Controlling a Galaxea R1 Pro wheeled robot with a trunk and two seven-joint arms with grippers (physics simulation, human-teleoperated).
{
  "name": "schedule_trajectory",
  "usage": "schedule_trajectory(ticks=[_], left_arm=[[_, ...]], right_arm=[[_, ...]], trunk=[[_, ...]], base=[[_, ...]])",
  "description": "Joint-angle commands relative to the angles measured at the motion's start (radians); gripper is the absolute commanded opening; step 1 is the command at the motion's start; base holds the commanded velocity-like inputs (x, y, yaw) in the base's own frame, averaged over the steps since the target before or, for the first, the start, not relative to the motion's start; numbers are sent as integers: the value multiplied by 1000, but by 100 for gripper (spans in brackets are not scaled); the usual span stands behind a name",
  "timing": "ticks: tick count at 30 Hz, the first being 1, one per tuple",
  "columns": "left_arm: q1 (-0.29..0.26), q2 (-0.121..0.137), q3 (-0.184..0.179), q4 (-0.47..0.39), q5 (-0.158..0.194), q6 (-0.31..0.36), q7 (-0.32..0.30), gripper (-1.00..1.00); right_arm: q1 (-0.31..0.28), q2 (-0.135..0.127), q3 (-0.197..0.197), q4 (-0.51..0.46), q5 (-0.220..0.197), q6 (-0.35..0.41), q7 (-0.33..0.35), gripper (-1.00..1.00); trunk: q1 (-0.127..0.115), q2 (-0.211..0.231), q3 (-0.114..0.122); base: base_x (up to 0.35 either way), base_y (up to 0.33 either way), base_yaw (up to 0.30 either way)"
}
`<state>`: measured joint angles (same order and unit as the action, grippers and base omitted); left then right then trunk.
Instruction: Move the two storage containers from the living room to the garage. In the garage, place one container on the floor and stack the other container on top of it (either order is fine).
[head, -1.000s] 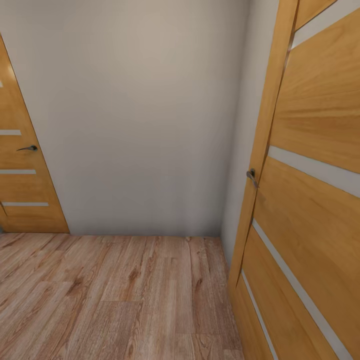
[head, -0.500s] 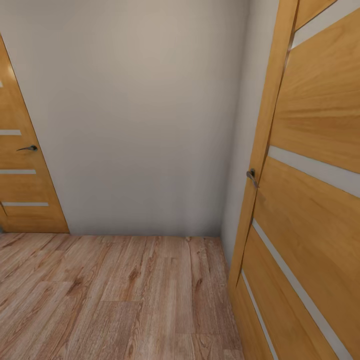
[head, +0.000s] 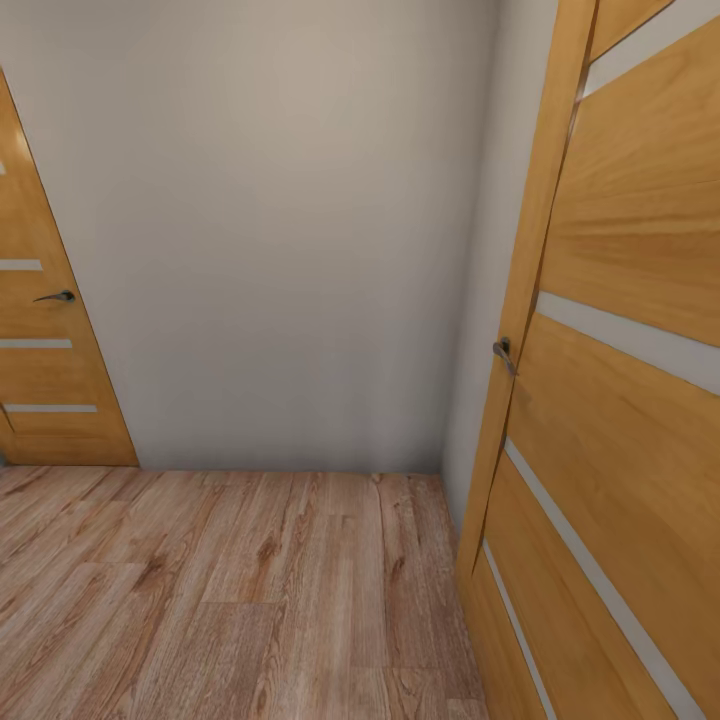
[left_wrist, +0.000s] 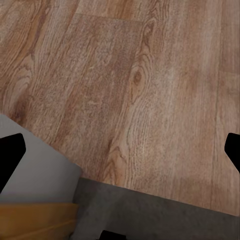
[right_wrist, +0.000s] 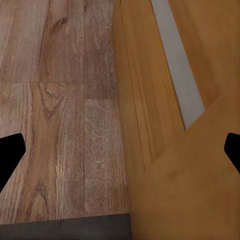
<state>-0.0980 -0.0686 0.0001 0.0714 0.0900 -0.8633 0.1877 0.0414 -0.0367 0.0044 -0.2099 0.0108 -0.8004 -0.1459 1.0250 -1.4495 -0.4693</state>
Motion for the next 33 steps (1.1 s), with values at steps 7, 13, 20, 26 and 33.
schedule_trajectory(ticks=[7,13,20,26,33], left_arm=[[-2,2,1,4,10,-6,-5,100],[-2,-2,1,4,9,-6,-4,100],[-2,-2,-4,4,6,-5,-12,100],[-2,-6,-6,4,3,-5,-11,100],[-2,-9,-9,2,4,-3,-10,100]], right_arm=[[1,0,2,-2,1,0,-4,100],[0,0,2,-1,1,1,-3,100],[1,0,2,0,0,2,-3,100],[1,0,3,2,-1,5,0,100],[1,0,4,4,-4,5,64,100]], trunk=[[0,-1,-1],[0,-1,-1],[0,-1,-1],[0,-1,-1],[0,-1,-1]], base=[[0,0,0],[0,0,0],[0,0,0],[0,0,0],[0,0,0]])
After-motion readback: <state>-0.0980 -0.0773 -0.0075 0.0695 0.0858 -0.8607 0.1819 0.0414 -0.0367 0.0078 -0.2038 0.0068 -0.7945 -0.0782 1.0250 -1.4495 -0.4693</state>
